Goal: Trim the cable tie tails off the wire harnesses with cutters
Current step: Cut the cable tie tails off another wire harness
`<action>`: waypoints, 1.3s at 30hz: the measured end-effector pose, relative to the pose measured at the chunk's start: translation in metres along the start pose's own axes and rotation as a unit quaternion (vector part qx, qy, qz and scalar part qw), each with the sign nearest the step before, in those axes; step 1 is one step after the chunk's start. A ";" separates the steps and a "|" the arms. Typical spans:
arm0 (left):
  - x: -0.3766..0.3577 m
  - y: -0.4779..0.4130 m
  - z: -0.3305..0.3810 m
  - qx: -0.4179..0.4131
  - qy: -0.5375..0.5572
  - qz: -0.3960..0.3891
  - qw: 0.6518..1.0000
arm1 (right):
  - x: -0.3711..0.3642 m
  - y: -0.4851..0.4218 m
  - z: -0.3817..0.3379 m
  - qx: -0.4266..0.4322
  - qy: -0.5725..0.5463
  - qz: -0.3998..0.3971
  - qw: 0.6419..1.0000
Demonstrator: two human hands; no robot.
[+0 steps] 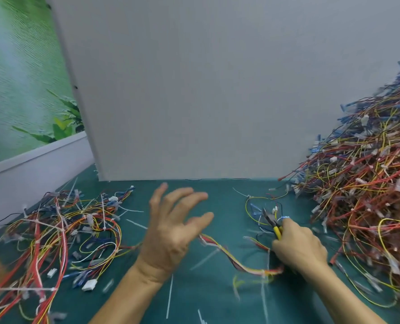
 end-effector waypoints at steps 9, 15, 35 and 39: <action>-0.025 0.023 0.015 0.131 0.125 -0.305 0.935 | -0.001 0.016 0.004 0.030 0.014 0.008 0.999; -0.008 0.001 0.015 0.235 0.016 -0.148 0.961 | -0.003 0.013 0.004 0.034 0.014 0.006 0.999; -0.009 0.012 0.001 0.374 -0.044 -0.199 0.905 | -0.001 0.015 0.002 0.039 0.016 0.004 0.999; -0.015 0.019 -0.008 0.393 0.117 -0.129 0.903 | 0.000 0.015 0.004 0.044 0.014 0.004 0.999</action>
Point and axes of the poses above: each hand's wrist, its own y-axis away from the middle knuckle, its own x-axis out of the back of the hand, z = x × y, the point moved 2 cm from there along -y, towards the middle knuckle, and after that the axes turned 14 degrees about y, right-handed, at the moved point
